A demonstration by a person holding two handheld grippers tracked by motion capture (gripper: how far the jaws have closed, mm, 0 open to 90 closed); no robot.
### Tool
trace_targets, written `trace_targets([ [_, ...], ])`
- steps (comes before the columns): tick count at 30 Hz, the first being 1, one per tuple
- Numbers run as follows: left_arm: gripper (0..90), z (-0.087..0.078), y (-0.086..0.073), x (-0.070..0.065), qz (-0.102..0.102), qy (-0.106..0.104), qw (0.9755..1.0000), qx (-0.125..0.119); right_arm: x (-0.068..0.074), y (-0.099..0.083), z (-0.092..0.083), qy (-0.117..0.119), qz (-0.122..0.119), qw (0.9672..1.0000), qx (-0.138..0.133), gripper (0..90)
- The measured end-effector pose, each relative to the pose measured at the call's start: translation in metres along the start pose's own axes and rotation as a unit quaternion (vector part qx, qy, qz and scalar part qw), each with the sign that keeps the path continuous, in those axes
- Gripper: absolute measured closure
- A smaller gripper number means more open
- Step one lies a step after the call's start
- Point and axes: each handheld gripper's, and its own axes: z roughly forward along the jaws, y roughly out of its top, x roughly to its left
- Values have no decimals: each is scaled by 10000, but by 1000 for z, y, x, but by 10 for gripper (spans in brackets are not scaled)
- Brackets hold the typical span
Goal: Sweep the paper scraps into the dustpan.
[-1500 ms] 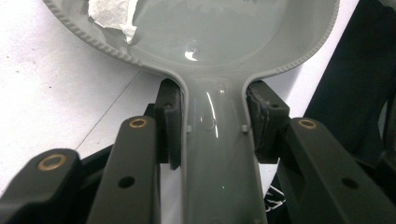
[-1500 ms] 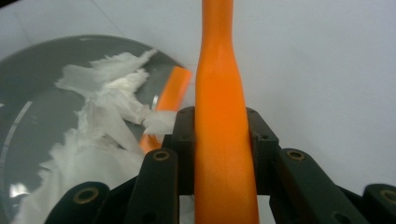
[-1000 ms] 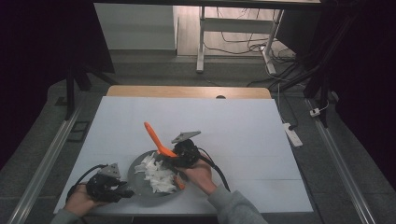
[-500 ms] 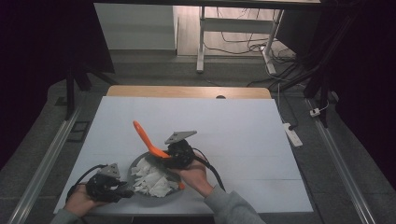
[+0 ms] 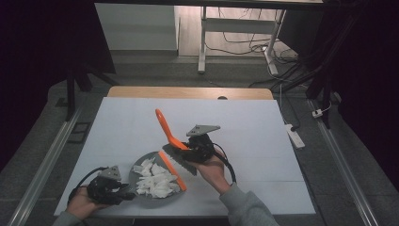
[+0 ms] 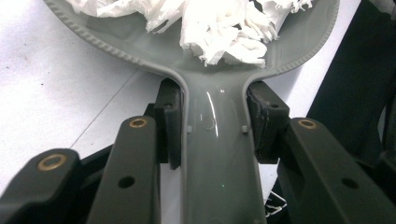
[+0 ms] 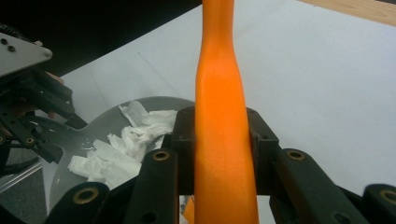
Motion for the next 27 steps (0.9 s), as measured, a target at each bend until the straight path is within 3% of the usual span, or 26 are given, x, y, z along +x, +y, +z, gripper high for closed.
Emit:
trace_targets([
  [11,613,1,-2,2,-58,17,9999,-124,-8,-6,-5,-130,75,9999,31,704],
  [27,613,-3,1,1,-217,308,9987,-356,-18,-10,-15,-240,151,9996,-14,704],
])
